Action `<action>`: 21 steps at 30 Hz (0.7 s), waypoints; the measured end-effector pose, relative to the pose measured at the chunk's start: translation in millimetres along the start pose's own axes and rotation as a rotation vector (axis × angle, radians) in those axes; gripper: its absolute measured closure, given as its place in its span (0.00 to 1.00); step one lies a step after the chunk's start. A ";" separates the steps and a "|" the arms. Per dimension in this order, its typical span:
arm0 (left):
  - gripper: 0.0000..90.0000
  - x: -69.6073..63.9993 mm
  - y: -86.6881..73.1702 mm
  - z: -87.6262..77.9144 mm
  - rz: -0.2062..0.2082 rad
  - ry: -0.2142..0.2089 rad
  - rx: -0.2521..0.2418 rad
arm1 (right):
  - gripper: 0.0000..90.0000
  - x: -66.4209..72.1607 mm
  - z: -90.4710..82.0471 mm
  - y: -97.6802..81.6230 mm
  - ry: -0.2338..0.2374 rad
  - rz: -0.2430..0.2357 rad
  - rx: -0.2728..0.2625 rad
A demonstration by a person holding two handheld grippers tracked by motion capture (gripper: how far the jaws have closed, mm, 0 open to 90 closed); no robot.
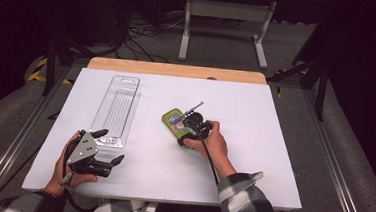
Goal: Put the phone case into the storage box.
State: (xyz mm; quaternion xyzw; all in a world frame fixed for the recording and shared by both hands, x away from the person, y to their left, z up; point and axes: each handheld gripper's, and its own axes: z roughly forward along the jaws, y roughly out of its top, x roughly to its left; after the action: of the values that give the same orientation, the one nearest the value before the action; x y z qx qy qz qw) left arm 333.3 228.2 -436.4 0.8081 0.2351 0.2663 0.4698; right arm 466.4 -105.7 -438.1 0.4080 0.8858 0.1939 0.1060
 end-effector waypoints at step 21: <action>0.09 -34.8 33.7 23.3 0.401 0.149 0.036 | 0.19 -2.9 -47.6 -27.1 0.160 0.015 -0.214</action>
State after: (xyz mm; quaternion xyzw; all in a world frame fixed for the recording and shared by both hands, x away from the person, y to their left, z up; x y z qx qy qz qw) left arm 326.8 176.4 -423.6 0.8252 0.1082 0.4092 0.3740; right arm 433.3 -136.2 -406.7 0.3842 0.8627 0.3199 0.0763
